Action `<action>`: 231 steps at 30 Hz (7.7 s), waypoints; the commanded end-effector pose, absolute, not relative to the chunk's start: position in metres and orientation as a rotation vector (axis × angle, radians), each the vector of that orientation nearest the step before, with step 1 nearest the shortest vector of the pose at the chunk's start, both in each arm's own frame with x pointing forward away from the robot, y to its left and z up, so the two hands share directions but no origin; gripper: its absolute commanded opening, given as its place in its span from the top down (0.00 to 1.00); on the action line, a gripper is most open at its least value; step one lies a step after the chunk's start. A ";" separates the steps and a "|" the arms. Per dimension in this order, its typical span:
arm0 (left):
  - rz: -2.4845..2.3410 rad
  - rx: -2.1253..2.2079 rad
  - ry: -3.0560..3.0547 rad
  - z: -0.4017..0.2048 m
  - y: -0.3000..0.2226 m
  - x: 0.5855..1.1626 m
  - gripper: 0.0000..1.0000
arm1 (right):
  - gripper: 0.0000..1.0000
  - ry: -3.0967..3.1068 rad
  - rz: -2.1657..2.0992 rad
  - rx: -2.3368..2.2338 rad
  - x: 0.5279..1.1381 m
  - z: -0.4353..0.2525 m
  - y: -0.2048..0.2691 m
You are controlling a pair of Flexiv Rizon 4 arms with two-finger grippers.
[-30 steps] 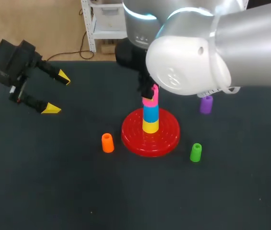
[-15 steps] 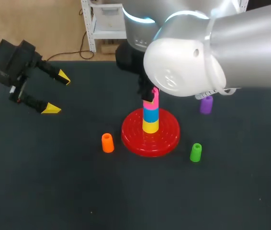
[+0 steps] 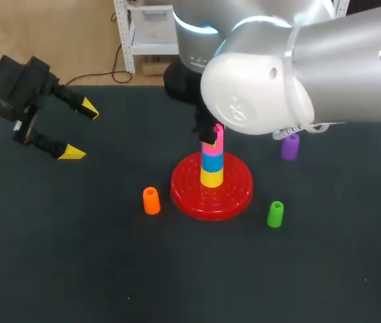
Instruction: Pick up and stack the cylinders on the red base in this order: pink,purple,orange,green
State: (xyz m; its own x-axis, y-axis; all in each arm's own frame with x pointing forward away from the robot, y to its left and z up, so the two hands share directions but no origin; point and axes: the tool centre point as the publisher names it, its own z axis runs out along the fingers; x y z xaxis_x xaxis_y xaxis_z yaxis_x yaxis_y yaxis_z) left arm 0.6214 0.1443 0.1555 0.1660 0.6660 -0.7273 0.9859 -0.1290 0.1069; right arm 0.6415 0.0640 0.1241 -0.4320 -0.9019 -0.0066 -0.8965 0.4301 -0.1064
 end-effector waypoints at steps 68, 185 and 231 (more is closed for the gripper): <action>-0.710 1.866 1.559 0.155 0.145 0.622 0.00 | 0.00 2.609 -0.091 -1.479 0.643 0.142 0.064; -0.710 1.866 1.559 0.155 0.145 0.622 0.00 | 0.00 2.965 -0.012 -0.928 0.718 0.010 -0.114; -0.710 1.866 1.559 0.155 0.145 0.622 0.00 | 1.00 2.972 -0.038 -0.923 0.714 0.008 -0.111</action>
State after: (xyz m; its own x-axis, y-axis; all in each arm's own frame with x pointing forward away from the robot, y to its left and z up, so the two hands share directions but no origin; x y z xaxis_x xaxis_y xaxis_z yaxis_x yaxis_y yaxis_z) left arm 0.6214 0.1443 0.1555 0.1660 0.6661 -0.7272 0.9859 -0.1290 0.1068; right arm 0.7150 -0.1105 0.0074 -0.8218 -0.5695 -0.0184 -0.5690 0.8219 -0.0283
